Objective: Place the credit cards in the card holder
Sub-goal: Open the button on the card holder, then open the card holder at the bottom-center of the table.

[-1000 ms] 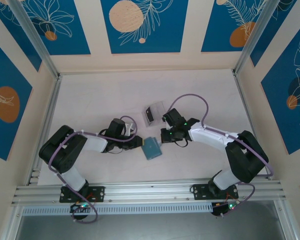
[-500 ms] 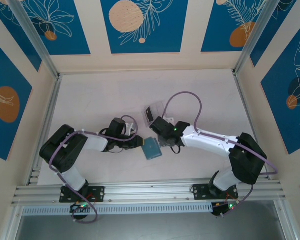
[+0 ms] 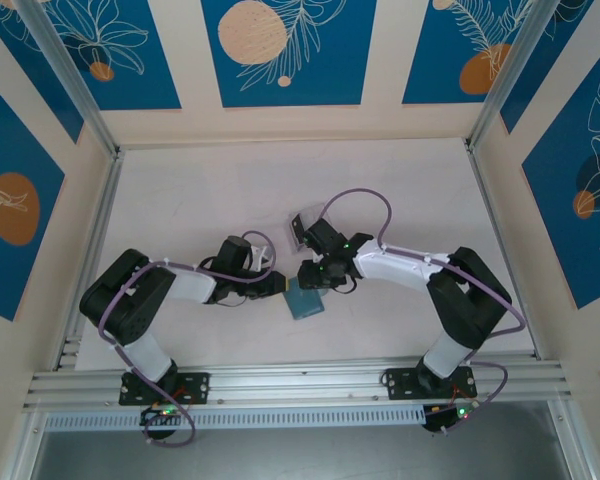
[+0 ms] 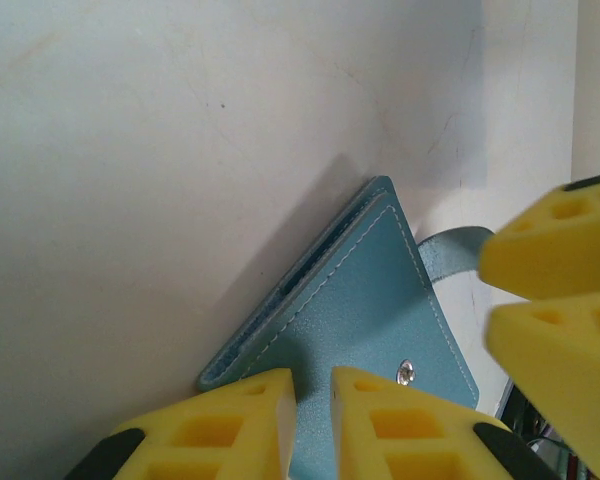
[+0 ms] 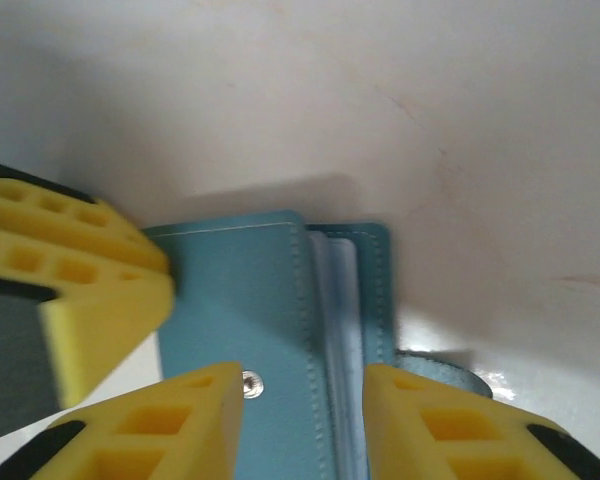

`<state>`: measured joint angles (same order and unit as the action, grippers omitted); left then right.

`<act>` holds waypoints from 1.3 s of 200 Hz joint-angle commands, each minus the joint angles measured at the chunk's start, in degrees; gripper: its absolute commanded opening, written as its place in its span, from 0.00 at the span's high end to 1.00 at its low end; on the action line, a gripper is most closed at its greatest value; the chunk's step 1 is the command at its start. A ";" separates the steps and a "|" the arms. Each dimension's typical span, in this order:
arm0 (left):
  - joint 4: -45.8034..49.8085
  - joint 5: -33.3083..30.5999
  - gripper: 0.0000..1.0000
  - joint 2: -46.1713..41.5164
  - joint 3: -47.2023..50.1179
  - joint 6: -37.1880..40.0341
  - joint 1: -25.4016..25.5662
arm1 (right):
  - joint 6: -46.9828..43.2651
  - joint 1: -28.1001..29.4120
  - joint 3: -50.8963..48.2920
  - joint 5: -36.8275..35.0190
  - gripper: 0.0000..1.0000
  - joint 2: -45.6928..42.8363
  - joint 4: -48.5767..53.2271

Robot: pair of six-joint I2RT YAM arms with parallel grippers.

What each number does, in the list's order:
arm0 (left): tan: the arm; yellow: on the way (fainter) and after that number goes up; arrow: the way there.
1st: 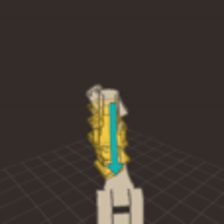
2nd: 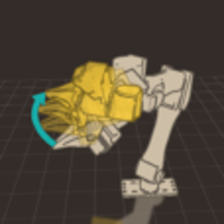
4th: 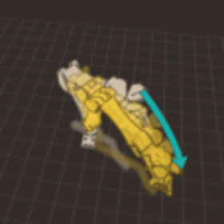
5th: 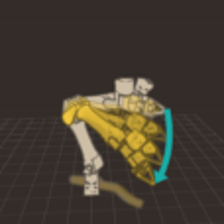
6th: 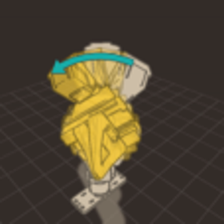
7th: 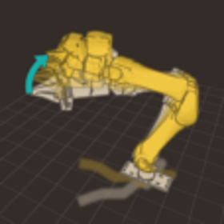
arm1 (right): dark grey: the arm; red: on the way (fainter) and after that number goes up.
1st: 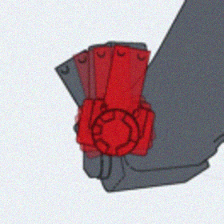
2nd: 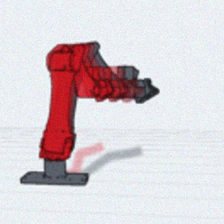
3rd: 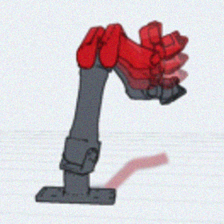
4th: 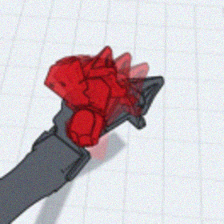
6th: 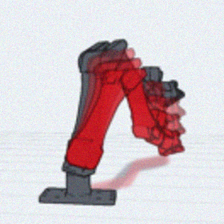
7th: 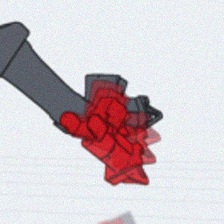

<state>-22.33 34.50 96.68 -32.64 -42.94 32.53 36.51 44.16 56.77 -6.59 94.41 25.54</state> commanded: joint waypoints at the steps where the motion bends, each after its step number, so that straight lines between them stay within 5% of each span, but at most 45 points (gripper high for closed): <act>1: 3.45 -1.50 0.80 2.62 0.83 0.80 0.36 | -1.52 -0.43 -0.67 2.10 0.60 0.97 0.79; 58: 2.83 -1.56 0.81 3.54 1.19 0.87 0.36 | -2.20 -0.55 -1.85 7.54 0.68 1.95 -2.30; 135: 0.80 -1.30 0.81 5.18 1.90 0.14 0.37 | -2.65 -0.65 -0.15 3.19 0.65 3.71 1.53; 260: -1.22 -1.37 0.82 6.46 1.03 -1.75 2.50 | -4.62 4.18 1.51 0.41 1.00 -4.23 1.53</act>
<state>-25.93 37.06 98.83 -32.51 -44.05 32.27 32.71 46.70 56.03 -4.71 92.07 26.26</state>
